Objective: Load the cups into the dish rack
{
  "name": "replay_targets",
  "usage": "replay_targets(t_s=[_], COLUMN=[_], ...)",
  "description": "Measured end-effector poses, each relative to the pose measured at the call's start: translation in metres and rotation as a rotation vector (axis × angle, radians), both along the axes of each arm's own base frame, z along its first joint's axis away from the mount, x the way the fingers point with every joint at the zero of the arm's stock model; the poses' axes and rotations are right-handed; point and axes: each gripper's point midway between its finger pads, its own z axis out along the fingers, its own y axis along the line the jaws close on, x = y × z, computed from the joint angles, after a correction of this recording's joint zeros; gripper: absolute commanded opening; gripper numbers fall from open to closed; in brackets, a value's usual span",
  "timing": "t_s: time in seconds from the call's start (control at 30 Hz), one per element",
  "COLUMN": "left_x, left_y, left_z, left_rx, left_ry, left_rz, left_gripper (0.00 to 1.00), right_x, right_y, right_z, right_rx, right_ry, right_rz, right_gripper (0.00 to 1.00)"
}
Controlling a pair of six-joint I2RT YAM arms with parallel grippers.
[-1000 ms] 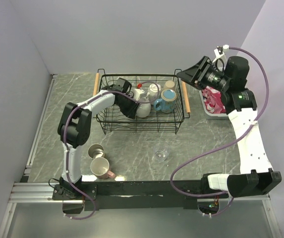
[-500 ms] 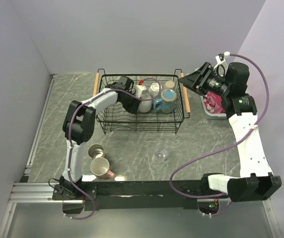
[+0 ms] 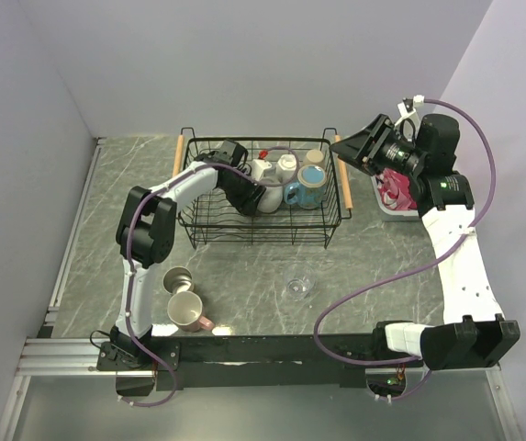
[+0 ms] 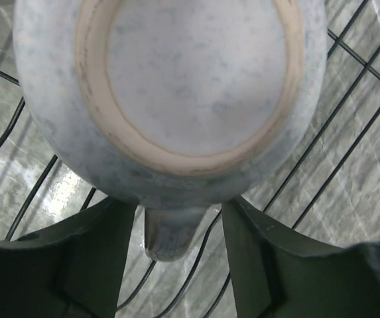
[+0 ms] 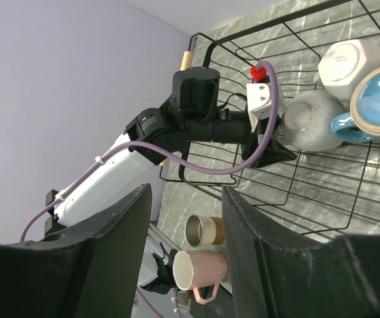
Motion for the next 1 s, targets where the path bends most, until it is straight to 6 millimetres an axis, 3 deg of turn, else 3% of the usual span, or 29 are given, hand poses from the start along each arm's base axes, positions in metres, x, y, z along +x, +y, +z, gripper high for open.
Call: replay_targets(t_s=[0.2,0.33,0.43,0.57,0.7,0.8,0.9,1.0], left_x=[0.003,0.010,0.015,0.010,-0.008,-0.025,-0.037,-0.044], left_y=[0.003,0.004,0.006,0.020,0.049,0.080,0.111,0.128], left_z=[0.013,0.044,0.090,0.173,0.256,0.294,0.302,0.288], left_rx=[0.001,-0.030,-0.087,-0.206,-0.320,-0.390,-0.419,-0.411], left_ry=[0.003,-0.026,-0.081,-0.188,-0.307,-0.364,-0.379,-0.344], left_rz=[0.001,0.006,0.012,0.030,0.084,0.156,0.243,0.304], left_gripper=[0.66,0.67,0.67,0.67,0.66,0.65,0.65,0.65], right_x=[-0.001,-0.008,-0.016,-0.045,-0.088,-0.104,-0.107,-0.106], right_y=[-0.001,-0.008,-0.016,-0.010,0.009,0.012,0.017,0.030], right_z=[-0.003,-0.018,-0.043,-0.087,-0.134,-0.151,-0.156,-0.162], right_rx=[-0.015,-0.102,-0.217,-0.429,-0.625,-0.740,-0.829,-0.891], right_ry=[0.006,0.040,0.094,0.174,0.260,0.288,0.287,0.278], right_rz=[0.003,-0.009,-0.040,-0.015,0.109,0.153,0.176,0.211], right_gripper=[0.60,0.59,0.58,0.58,0.58,0.58,0.58,0.58])
